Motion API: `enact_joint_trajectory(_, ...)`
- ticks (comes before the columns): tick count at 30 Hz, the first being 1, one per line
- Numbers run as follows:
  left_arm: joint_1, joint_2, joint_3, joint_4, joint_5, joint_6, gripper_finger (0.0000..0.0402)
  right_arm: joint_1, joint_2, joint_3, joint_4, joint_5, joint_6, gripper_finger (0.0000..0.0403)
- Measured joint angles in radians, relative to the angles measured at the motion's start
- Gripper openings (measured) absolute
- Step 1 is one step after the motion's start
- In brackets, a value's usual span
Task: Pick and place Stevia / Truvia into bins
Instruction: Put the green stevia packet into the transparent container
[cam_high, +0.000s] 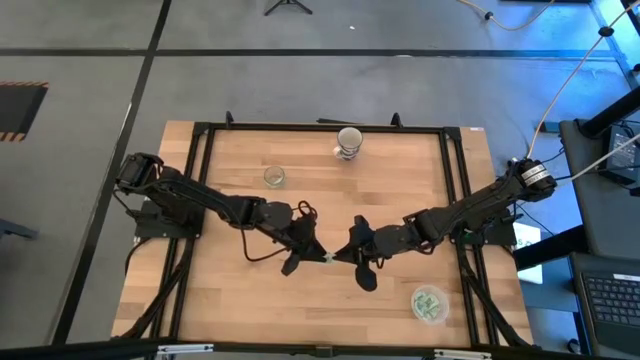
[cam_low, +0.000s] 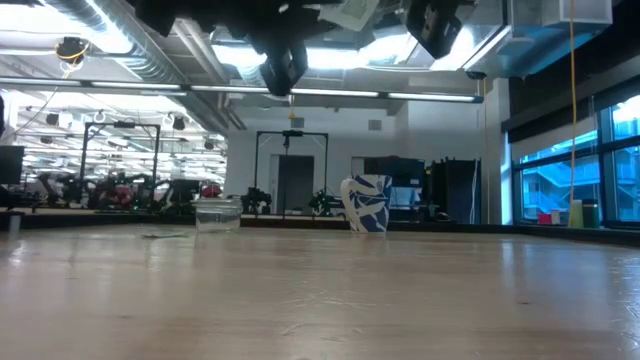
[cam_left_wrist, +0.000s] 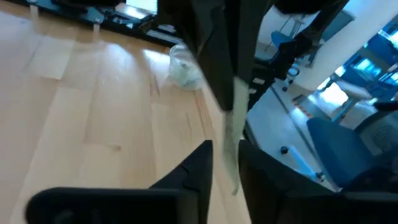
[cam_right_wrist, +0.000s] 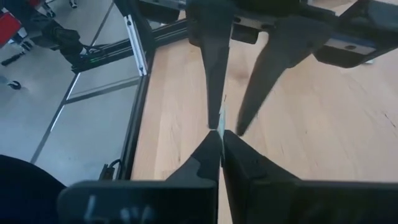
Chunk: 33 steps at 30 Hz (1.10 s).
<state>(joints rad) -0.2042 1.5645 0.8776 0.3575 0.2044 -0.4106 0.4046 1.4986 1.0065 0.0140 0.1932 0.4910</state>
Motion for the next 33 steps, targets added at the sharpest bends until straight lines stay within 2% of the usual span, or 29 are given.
enact_joint_trajectory(6,0.032,-0.022,-0.001,-0.156,0.073,0.043,0.0109,0.0,-0.025,0.0,-0.093,-0.02,0.039,0.0003)
enact_joint_trajectory(9,0.053,-0.052,-0.001,-0.271,0.082,0.048,0.0115,0.002,-0.061,0.001,-0.203,-0.094,0.144,0.0004)
enact_joint_trajectory(14,0.074,-0.075,-0.001,-0.361,0.058,0.114,0.0113,0.051,-0.125,0.001,-0.47,-0.282,0.492,0.0003)
enact_joint_trajectory(18,0.091,-0.077,-0.001,-0.352,0.038,0.121,0.0109,0.148,-0.142,0.001,-0.684,-0.43,0.839,0.0003)
enact_joint_trajectory(20,0.097,-0.077,-0.001,-0.346,0.01,0.121,0.0107,0.21,-0.141,0.001,-0.751,-0.47,0.983,0.0003)
enact_joint_trajectory(23,0.103,-0.077,-0.001,-0.338,-0.029,0.13,0.0107,0.292,-0.14,0.001,-0.824,-0.469,1.129,0.0004)
enact_joint_trajectory(27,0.104,-0.077,-0.001,-0.33,-0.058,0.156,0.0109,0.373,-0.131,0.001,-0.878,-0.368,1.273,0.0004)
enact_joint_trajectory(33,0.104,-0.077,-0.001,-0.331,-0.061,0.163,0.0105,0.42,-0.068,0.001,-0.876,-0.334,1.337,0.0004)
